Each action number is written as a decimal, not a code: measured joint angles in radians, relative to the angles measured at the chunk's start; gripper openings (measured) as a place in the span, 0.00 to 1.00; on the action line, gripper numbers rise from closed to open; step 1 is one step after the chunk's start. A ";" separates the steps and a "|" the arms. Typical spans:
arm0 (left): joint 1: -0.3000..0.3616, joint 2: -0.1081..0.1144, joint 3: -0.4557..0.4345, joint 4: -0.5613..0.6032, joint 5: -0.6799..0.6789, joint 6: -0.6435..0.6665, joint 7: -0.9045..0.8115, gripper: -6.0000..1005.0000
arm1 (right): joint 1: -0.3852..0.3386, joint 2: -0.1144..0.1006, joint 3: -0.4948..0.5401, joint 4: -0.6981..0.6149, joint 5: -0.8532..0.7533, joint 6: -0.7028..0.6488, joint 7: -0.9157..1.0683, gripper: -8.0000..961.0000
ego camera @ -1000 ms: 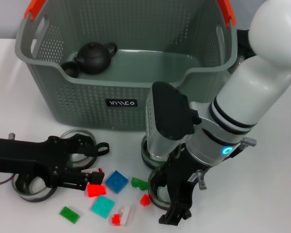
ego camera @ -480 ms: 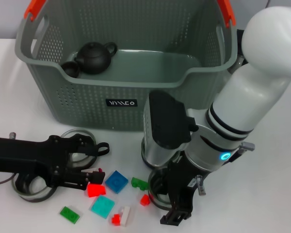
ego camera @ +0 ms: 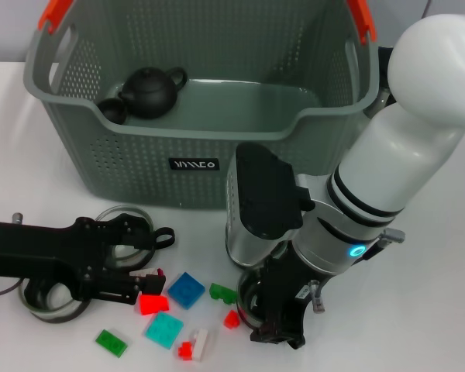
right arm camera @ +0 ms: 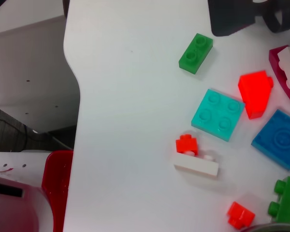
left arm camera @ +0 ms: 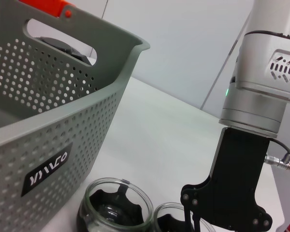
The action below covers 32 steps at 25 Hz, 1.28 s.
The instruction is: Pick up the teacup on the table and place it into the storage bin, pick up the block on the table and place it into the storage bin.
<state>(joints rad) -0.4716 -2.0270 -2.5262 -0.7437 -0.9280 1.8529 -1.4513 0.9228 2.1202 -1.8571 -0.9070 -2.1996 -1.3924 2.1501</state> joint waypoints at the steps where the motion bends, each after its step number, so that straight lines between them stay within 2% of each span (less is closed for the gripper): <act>1: 0.000 0.000 0.000 0.000 0.000 0.000 0.000 0.83 | 0.000 0.000 0.000 0.000 0.000 0.000 0.002 0.54; 6: 0.001 0.001 -0.002 0.001 0.000 0.000 0.002 0.83 | -0.002 -0.002 0.000 0.001 0.000 0.003 0.011 0.29; 9: 0.001 0.001 -0.002 0.001 0.000 0.000 0.002 0.83 | -0.005 -0.002 0.001 0.001 0.000 0.004 0.011 0.09; 15: 0.001 0.001 -0.002 0.001 0.000 0.003 0.002 0.83 | -0.015 -0.006 0.034 -0.019 0.000 -0.021 0.011 0.09; 18: 0.001 0.002 -0.002 0.001 0.000 0.011 0.002 0.83 | -0.036 -0.010 0.078 -0.068 0.000 -0.071 0.014 0.08; 22: 0.001 0.003 -0.001 0.001 0.000 0.021 -0.002 0.83 | -0.062 -0.014 0.177 -0.151 0.002 -0.194 0.025 0.08; 23: 0.001 0.004 -0.001 0.001 0.000 0.022 -0.003 0.83 | -0.075 -0.017 0.230 -0.197 0.004 -0.249 0.037 0.08; 25: 0.002 0.004 -0.001 0.001 0.000 0.023 -0.003 0.83 | -0.081 -0.018 0.266 -0.223 0.006 -0.276 0.045 0.08; 32: 0.002 0.007 -0.002 0.000 0.000 0.024 -0.005 0.83 | -0.061 -0.019 0.482 -0.379 0.042 -0.481 0.112 0.07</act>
<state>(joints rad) -0.4693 -2.0197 -2.5281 -0.7435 -0.9281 1.8773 -1.4561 0.8614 2.1013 -1.3750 -1.2858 -2.1576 -1.8730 2.2616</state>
